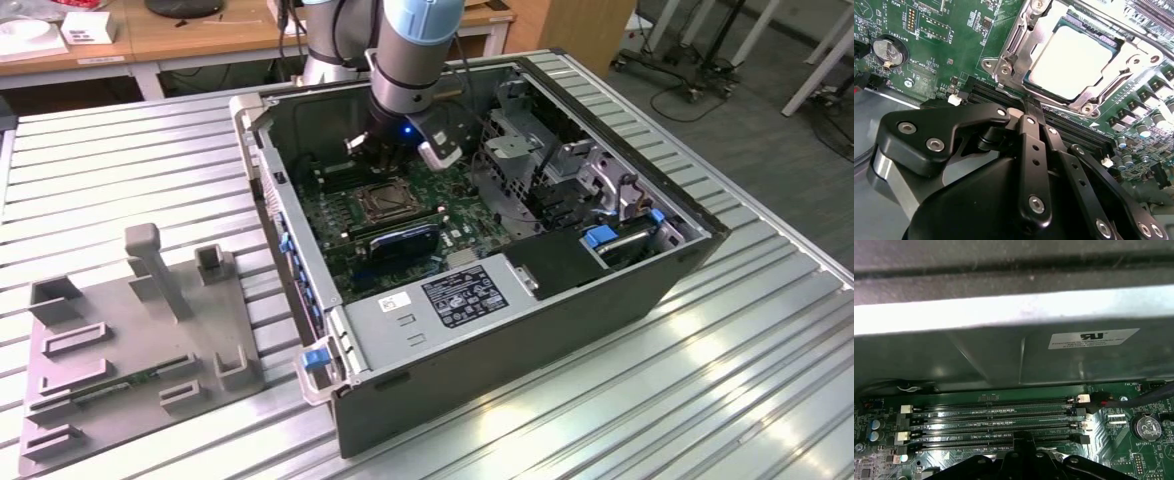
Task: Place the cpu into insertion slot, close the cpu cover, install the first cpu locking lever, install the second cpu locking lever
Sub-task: 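Install the first cpu locking lever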
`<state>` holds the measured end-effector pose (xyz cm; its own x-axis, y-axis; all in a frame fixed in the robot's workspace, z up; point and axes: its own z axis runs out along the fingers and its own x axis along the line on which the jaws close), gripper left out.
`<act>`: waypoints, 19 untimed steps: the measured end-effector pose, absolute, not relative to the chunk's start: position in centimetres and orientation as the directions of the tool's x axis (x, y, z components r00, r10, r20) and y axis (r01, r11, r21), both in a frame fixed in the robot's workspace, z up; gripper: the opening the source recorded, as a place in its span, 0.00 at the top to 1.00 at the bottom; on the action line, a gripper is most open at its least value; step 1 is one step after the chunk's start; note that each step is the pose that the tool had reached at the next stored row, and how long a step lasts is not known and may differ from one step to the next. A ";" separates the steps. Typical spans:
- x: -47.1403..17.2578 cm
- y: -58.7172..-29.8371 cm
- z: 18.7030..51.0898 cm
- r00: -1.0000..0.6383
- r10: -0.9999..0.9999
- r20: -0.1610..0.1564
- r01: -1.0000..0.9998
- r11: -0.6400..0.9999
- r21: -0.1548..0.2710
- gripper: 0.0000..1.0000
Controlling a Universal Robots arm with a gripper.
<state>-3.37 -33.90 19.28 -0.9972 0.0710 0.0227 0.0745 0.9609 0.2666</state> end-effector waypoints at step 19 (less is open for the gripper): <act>-3.3 -33.9 19.9 -0.997 0.071 0.024 0.075 0.961 0.266 0.89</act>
